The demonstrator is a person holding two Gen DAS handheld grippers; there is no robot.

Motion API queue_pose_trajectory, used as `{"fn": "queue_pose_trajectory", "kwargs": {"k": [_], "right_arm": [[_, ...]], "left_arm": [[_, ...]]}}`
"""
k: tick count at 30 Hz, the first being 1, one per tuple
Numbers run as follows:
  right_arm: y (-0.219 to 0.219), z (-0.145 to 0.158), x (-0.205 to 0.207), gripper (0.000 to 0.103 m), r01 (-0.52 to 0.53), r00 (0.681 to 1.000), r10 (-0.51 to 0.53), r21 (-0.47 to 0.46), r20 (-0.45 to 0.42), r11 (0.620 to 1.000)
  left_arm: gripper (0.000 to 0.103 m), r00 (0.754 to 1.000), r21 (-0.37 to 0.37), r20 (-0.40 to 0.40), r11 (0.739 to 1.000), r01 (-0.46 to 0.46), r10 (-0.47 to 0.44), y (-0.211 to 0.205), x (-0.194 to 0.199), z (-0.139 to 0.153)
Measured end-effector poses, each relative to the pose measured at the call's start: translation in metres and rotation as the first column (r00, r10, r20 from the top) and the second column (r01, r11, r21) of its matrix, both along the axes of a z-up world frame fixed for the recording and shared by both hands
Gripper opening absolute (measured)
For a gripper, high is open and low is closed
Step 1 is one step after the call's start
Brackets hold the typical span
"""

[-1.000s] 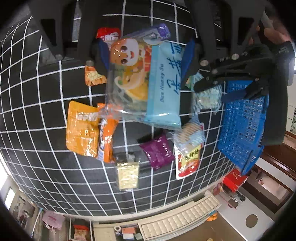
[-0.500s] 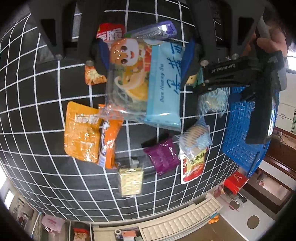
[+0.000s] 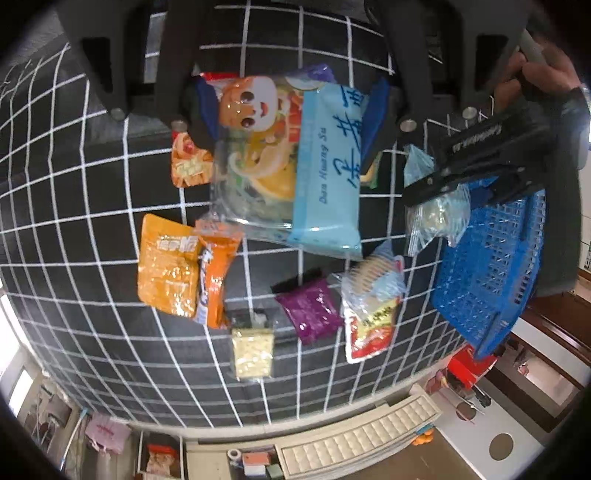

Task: Organize snacks
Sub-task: 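Grasp the light blue striped bag with the left tool, then drop the striped bag into the basket with the left tool while the right tool carries the pastry pack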

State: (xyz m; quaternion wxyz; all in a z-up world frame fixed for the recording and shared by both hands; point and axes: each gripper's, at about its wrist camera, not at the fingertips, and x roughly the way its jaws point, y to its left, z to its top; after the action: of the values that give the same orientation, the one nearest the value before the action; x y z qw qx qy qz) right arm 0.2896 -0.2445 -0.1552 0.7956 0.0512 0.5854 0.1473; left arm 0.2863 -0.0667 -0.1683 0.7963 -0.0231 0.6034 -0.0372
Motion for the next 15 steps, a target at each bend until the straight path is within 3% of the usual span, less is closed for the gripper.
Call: {"fn": "queue_pose_trajectory", "kwargs": {"k": [6, 12, 15], "right_arm": [[0.013, 0.03, -0.02, 0.068, -0.001, 0.999, 0.002, -0.013, 0.054, 1.0], [0.034, 0.066, -0.044, 0.068, -0.02, 0.993, 0.022, -0.021, 0.117, 1.0], [0.048, 0.084, -0.054, 0.069, -0.035, 0.987, 0.037, -0.017, 0.154, 0.999]], "left_arm": [[0.063, 0.994, -0.029, 0.099, 0.998, 0.056, -0.053, 0.0, -0.036, 0.046], [0.063, 0.984, -0.048, 0.174, 0.998, 0.051, -0.042, 0.018, -0.059, 0.094], [0.063, 0.978, -0.053, 0.206, 0.998, 0.045, -0.033, 0.022, -0.058, 0.099]]}}
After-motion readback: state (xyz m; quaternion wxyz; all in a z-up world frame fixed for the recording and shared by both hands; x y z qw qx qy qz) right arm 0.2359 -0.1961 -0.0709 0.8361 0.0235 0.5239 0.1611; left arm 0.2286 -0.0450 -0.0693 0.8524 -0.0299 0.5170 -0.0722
